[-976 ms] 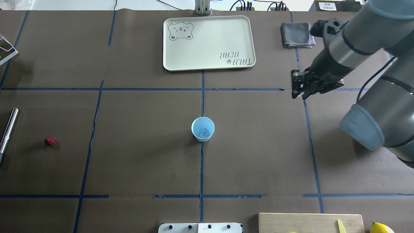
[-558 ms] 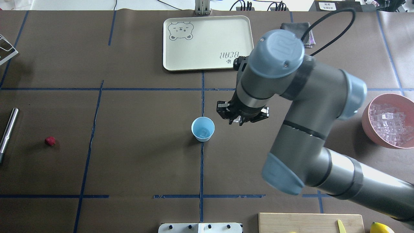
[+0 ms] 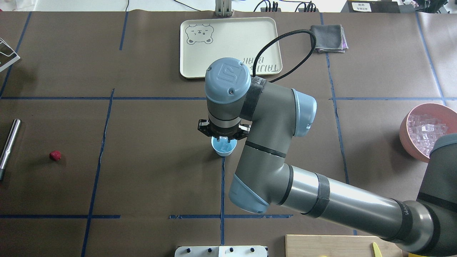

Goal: Mash ice and strawberries in cup
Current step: 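Carry the ice cube to the cup and drop it in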

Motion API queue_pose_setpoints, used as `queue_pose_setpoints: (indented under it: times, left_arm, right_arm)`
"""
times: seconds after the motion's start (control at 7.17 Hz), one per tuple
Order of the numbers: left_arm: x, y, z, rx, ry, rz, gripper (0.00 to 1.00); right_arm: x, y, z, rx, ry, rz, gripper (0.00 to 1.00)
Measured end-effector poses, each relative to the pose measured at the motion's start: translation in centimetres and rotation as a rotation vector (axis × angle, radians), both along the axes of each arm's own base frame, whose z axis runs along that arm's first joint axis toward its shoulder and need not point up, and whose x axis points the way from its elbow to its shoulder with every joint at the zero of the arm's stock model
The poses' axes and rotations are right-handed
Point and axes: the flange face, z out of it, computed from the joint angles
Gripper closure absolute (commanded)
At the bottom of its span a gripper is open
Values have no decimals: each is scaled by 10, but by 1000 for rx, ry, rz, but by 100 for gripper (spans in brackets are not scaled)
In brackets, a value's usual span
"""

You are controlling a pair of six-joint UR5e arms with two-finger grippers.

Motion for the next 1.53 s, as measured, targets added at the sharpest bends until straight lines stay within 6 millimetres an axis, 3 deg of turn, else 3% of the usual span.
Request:
queue_pose_setpoints:
  times: [0.28, 0.56, 0.7, 0.98, 1.53]
  left_arm:
    - [0, 0, 0, 0, 0, -1, 0]
    - [0, 0, 1, -1, -1, 0, 0]
    - [0, 0, 1, -1, -2, 1, 0]
    - [0, -1, 2, -2, -2, 0, 0]
    - [0, -1, -1, 2, -1, 0, 0]
  right_arm:
    - [-12, 0, -2, 6, 12, 1, 91]
    - [-14, 0, -3, 8, 14, 1, 26]
    - [-14, 1, -3, 8, 14, 0, 14]
    - [-12, 1, -2, 7, 14, -1, 1]
    - [-9, 2, -5, 10, 7, 1, 1]
